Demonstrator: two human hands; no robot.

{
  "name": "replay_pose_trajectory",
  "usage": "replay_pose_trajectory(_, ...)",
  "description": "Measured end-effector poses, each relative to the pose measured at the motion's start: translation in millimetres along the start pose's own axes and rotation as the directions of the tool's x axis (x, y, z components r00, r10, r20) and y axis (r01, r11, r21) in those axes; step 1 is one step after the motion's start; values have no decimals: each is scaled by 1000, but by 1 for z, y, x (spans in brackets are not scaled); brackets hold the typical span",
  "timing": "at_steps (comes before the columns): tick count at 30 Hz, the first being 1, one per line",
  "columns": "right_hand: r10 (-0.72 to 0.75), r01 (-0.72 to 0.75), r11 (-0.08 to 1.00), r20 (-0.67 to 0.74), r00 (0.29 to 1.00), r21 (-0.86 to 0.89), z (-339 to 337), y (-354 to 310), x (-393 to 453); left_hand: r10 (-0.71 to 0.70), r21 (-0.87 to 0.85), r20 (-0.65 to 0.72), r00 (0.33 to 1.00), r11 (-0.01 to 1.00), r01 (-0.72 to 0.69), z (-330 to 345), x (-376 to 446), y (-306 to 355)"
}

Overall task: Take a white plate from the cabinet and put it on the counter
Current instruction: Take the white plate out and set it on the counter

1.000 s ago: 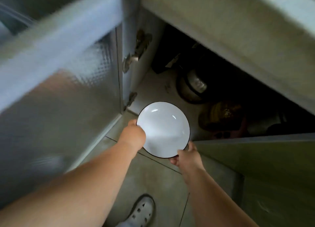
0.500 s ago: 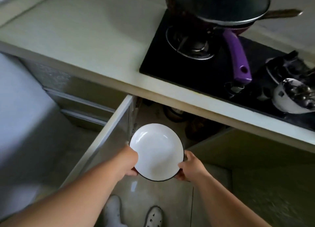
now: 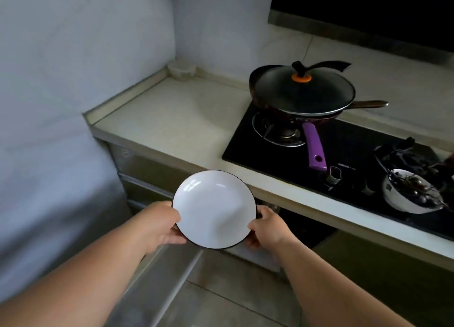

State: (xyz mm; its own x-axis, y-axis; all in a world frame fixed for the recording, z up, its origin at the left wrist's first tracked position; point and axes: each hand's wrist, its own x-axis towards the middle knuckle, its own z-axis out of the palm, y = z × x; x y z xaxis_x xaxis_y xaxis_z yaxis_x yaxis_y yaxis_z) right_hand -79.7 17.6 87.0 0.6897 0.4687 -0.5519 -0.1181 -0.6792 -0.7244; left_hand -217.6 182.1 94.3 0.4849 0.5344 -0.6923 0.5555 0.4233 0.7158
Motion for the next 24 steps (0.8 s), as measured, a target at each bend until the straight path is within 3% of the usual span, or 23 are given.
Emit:
replay_pose_trajectory(10,-96,100,990,-38,995,97,21,-116,69,215,-136,-136,967,963,-233,-48,45,98)
replay_pose_trajectory(24,-50,62,992,-119,992,106,48,-213,234,218,-223,-160,963,942,-251,-74,222,195)
